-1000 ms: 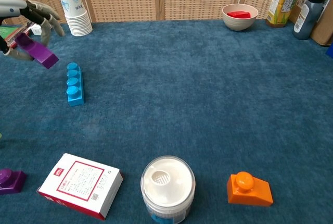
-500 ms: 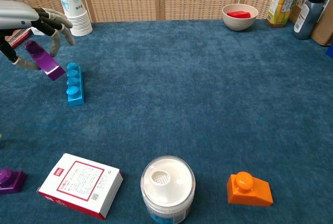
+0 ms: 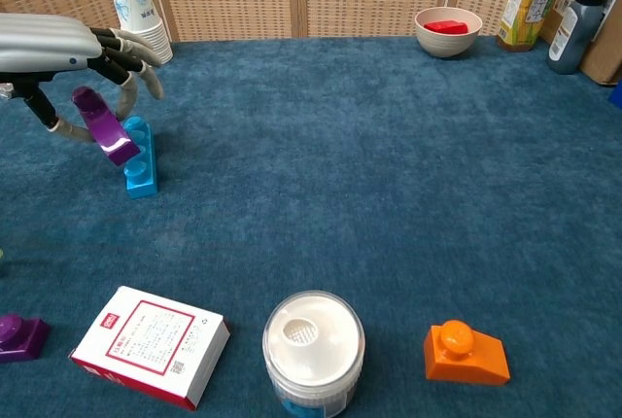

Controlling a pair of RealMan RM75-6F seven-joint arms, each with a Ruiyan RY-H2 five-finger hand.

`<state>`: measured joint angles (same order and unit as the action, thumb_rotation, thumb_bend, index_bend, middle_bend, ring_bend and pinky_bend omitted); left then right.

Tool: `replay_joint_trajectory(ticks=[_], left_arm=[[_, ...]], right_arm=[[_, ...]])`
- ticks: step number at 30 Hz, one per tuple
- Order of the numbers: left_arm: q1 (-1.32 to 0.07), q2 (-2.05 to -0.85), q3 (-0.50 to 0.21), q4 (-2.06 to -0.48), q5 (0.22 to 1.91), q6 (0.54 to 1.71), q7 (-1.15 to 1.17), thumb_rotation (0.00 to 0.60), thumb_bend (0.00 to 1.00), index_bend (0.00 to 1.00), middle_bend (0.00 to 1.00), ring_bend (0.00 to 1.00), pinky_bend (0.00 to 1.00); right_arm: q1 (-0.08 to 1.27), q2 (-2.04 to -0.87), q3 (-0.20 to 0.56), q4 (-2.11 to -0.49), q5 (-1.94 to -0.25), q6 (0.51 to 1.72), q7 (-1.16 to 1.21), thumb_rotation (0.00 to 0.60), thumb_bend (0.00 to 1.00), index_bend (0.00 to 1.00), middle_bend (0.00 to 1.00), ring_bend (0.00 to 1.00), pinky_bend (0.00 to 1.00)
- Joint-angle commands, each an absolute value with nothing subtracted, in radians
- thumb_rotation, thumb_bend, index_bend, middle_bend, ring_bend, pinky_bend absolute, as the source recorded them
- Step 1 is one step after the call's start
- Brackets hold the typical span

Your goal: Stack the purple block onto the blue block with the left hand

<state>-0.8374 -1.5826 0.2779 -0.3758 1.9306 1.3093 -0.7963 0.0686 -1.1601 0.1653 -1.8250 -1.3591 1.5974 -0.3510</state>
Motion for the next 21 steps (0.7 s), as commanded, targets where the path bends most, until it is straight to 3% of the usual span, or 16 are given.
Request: replay_joint_trajectory(ticks=[1, 21], left_arm=[[-0.841, -1.602, 0.287, -0.343, 1.934, 1.312, -0.795, 0.6, 0.36, 0.63, 0.26, 0.11, 0.0], [-0.856, -1.683, 0.324, -0.228, 1.939, 1.29, -0.806, 0.6, 0.36, 0.63, 0.27, 0.11, 0.0]], right_arm=[[0.068, -1.161, 0.165, -1.825, -1.357, 1.596, -0.349, 0.6, 0.29, 0.32, 0.18, 0.0, 0.08], [0.063, -1.163, 0.169, -1.841, -1.347, 1.601, -0.355, 0.6, 0.29, 0.32, 0.18, 0.0, 0.08]])
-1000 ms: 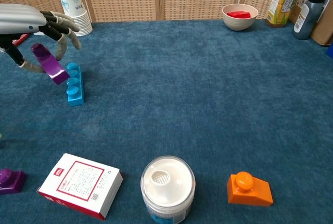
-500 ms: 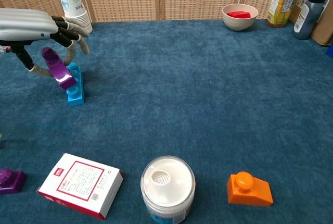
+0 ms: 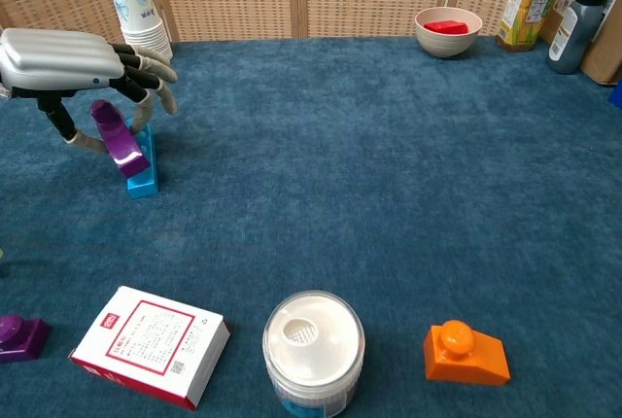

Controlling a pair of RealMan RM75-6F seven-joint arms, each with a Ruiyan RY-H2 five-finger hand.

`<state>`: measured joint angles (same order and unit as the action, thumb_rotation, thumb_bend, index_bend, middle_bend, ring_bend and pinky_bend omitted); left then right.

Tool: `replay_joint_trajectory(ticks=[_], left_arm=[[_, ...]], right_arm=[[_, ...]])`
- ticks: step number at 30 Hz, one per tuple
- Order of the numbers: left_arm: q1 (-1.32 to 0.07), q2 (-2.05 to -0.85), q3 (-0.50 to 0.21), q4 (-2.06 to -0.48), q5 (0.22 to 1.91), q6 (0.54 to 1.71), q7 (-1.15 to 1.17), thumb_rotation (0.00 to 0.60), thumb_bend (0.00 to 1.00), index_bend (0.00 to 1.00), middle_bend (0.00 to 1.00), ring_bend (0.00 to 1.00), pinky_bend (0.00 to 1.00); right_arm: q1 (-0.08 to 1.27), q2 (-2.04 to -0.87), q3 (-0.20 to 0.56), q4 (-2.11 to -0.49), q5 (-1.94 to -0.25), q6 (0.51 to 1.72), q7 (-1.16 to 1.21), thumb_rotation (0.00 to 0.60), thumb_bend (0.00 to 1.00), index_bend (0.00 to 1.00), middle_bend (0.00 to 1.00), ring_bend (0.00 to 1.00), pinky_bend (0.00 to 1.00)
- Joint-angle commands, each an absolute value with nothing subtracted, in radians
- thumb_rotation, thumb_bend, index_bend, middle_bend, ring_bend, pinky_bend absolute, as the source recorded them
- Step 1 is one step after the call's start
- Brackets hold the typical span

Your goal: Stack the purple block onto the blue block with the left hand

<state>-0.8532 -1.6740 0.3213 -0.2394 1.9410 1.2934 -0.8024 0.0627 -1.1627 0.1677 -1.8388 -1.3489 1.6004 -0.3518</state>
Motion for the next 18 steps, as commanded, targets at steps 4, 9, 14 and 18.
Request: replay_joint_trajectory(ticks=[4, 9, 14, 18], left_arm=[[-0.858, -1.695, 0.327, -0.212, 1.936, 1.284, -0.813, 0.6, 0.36, 0.64, 0.27, 0.11, 0.0], [-0.863, -1.711, 0.328, -0.198, 1.93, 1.27, -0.814, 0.6, 0.36, 0.63, 0.27, 0.11, 0.0], [-0.872, -1.724, 0.316, -0.195, 1.91, 1.258, -0.836, 0.6, 0.36, 0.63, 0.27, 0.11, 0.0], [-0.876, -1.724, 0.314, -0.197, 1.903, 1.255, -0.849, 0.6, 0.36, 0.63, 0.27, 0.11, 0.0]], right_arm=[[0.063, -1.164, 0.17, -1.846, -1.345, 1.601, -0.36, 0.6, 0.28, 0.32, 0.17, 0.0, 0.08], [0.06, -1.16, 0.172, -1.851, -1.342, 1.606, -0.362, 0.6, 0.28, 0.32, 0.17, 0.0, 0.08], [0.054, -1.156, 0.171, -1.854, -1.339, 1.61, -0.358, 0.6, 0.29, 0.32, 0.17, 0.0, 0.08], [0.052, -1.153, 0.172, -1.854, -1.338, 1.611, -0.354, 0.6, 0.28, 0.33, 0.17, 0.0, 0.08]])
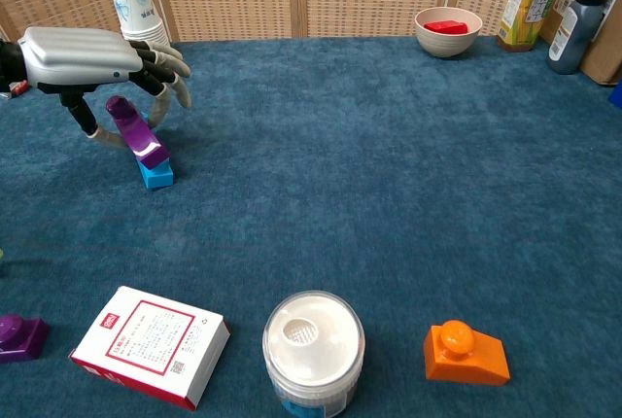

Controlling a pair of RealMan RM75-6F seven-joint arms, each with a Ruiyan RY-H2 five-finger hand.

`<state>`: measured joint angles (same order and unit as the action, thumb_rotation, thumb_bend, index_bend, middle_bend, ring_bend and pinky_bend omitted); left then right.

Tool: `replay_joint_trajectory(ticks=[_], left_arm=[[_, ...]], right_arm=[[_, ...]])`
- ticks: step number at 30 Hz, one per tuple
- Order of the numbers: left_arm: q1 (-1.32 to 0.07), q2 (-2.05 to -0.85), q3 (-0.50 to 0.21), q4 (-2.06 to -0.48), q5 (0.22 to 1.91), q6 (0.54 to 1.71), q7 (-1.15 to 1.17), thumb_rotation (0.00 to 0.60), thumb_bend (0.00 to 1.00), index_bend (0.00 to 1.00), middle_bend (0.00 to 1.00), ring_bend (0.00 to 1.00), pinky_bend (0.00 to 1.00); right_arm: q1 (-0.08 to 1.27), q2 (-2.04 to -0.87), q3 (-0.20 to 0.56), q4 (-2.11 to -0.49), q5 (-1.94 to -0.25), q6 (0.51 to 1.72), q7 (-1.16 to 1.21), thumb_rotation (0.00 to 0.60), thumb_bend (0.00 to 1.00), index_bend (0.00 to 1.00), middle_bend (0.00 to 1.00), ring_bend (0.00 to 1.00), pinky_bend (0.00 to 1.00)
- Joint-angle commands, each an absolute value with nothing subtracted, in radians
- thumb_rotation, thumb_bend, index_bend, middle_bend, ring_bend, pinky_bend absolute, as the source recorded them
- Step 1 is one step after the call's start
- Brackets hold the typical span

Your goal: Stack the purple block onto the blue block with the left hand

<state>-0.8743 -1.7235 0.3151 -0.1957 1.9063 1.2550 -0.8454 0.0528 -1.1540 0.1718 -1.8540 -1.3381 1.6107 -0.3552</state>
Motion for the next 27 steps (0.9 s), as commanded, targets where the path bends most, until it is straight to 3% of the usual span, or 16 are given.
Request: replay_joint_trajectory(ticks=[1, 27], left_arm=[[-0.877, -1.723, 0.315, -0.197, 1.903, 1.256, -0.85, 0.6, 0.36, 0.63, 0.27, 0.11, 0.0], [-0.903, -1.672, 0.344, -0.264, 1.908, 1.222, -0.896, 0.6, 0.36, 0.62, 0.25, 0.11, 0.0]], right_arm=[[0.052, -1.153, 0.172, -1.854, -1.338, 1.611, -0.352, 0.6, 0.29, 0.32, 0.17, 0.0, 0.08], [0.045, -1.152, 0.17, -1.853, -1.351, 1.619, -0.344, 0.6, 0.28, 0.32, 0.17, 0.0, 0.08]])
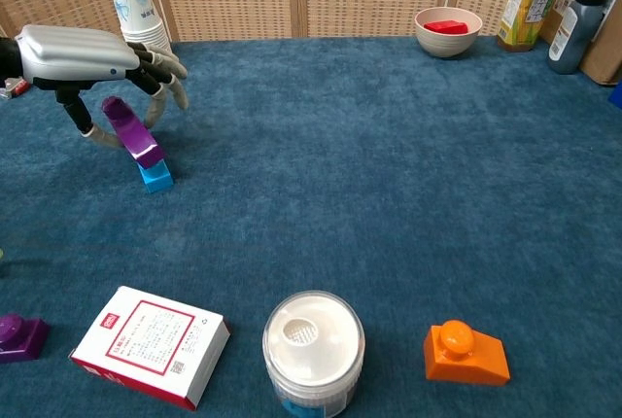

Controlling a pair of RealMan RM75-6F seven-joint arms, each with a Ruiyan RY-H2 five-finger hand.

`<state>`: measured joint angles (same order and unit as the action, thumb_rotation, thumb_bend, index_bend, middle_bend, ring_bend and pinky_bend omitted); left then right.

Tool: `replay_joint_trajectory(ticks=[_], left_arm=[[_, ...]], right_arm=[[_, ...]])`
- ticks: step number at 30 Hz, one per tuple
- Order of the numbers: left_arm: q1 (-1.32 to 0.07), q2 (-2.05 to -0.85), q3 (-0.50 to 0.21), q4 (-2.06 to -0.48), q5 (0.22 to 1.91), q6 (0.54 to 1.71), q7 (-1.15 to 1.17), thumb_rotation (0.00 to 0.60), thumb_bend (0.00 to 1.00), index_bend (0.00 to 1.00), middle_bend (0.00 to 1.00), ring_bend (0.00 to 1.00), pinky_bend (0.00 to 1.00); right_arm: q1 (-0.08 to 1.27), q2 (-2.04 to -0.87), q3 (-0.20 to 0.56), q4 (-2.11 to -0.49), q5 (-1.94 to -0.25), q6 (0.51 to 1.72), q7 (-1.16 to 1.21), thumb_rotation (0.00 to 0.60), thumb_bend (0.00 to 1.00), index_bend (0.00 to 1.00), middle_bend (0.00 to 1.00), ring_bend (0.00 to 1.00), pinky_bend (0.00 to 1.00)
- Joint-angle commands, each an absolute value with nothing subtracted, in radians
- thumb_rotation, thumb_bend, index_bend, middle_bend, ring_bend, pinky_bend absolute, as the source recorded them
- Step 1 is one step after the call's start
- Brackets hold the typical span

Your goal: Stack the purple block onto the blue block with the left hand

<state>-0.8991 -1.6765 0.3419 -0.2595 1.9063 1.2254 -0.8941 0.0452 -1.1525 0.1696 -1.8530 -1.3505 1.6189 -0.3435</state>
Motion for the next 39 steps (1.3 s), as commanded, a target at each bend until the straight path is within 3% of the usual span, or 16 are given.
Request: replay_joint_trajectory(ticks=[1, 39], left_arm=[[-0.907, -1.67, 0.347, -0.265, 1.911, 1.22, -0.894, 0.6, 0.36, 0.62, 0.25, 0.11, 0.0], [-0.985, -1.614, 0.391, -0.38, 1.933, 1.106, -0.917, 0.6, 0.36, 0.61, 0.24, 0.09, 0.0]], right_arm=[[0.046, -1.152, 0.17, -1.854, -1.351, 1.62, -0.345, 0.6, 0.29, 0.33, 0.17, 0.0, 0.08], [0.035, -1.151, 0.171, -1.848, -1.358, 1.63, -0.333, 0.6, 0.28, 0.33, 0.17, 0.0, 0.08]])
